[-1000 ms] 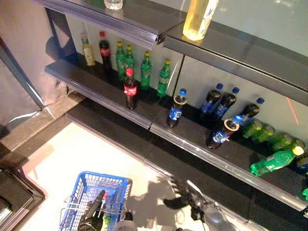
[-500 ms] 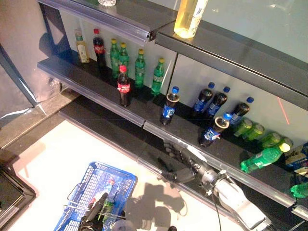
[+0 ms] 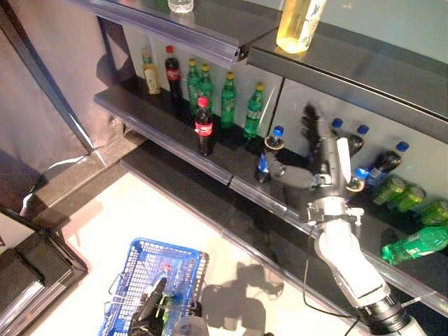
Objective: Pick up the drink and place into the basket.
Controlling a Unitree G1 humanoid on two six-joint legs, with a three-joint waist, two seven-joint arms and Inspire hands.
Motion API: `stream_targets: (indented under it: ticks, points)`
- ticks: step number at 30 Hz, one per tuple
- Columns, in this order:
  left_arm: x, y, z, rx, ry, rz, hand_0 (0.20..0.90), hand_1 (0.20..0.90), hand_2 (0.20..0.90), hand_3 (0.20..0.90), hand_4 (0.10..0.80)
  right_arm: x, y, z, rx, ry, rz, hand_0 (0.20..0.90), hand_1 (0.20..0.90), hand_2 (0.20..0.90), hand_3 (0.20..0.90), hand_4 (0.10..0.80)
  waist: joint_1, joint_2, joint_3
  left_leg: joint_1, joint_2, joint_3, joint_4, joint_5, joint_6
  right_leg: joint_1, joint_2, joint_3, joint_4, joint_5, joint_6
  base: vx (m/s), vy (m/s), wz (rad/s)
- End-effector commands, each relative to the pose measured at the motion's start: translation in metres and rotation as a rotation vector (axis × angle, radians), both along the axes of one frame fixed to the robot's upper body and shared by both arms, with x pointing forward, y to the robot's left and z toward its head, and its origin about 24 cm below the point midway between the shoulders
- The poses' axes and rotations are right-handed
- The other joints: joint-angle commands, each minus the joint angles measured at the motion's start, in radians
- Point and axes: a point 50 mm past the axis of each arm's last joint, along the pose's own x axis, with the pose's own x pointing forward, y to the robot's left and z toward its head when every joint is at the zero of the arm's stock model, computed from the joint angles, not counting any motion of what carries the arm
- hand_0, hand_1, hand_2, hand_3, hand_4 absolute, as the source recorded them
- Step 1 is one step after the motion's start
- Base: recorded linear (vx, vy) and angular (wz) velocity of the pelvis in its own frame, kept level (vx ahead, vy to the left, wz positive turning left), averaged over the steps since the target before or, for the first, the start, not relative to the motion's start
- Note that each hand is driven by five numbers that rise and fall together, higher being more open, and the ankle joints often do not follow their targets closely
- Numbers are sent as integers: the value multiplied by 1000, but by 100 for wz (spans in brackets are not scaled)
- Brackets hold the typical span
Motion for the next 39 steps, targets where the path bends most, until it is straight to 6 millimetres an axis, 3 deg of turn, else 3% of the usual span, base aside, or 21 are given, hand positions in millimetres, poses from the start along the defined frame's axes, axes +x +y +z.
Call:
stream_targets:
  ticks: [1,6,15,21,27,28,33,39]
  points:
    - [30,-16,19,30,-202,-119,300,300,300,200,100,-19,-13,52,-5,-347,-78,900,900,900,900,800,-7,41,-84,-25,38,15,90,-64,-13,-41,-19,-17,126,-41,-7,-2,8,-9]
    - [25,-17,17,19,-187,-107,300,300,300,200,100,-29,-28,52,-27,-383,-207,900,900,900,900,800,-34,52,-90,-17,43,35,91,-69,-13,-55,-18,1,134,-45,-7,1,-1,-12]
    - [17,-15,16,16,-173,-108,300,300,300,200,100,-35,-63,33,-84,-234,-379,900,900,900,900,800,-75,60,-78,-17,42,55,112,-82,-8,-81,-18,16,161,-53,-13,16,-12,-12]
    - [19,-15,16,14,-166,-133,300,300,300,200,100,-30,-66,23,-60,-162,-379,900,900,900,900,800,-84,72,-36,-51,31,53,170,-97,-4,-123,-30,19,206,-59,-18,18,16,-1]
    - [53,-14,30,27,-276,-136,300,300,300,200,100,-11,-55,37,9,-241,-332,900,900,900,900,800,-81,80,72,-149,33,56,244,-105,4,-224,-55,14,267,-54,-21,-186,-17,-14]
    - [70,-13,39,34,-339,-116,300,300,300,200,100,-2,-45,46,42,-280,-312,900,900,900,900,800,-78,82,129,-190,39,58,274,-103,2,-264,-53,8,299,-57,-31,-222,-70,-17]
    - [84,-17,48,24,-410,-115,300,300,300,200,100,11,-36,60,90,-308,-299,900,900,900,900,800,-69,89,208,-266,46,32,342,-97,-9,-324,-42,5,355,-64,-55,-94,-34,-35]
    - [102,-26,60,3,-501,-136,300,300,300,200,100,22,-35,75,132,-357,-333,900,900,900,900,800,-67,111,289,-332,28,16,367,-77,-3,-400,-38,24,414,-77,-71,-64,29,0]
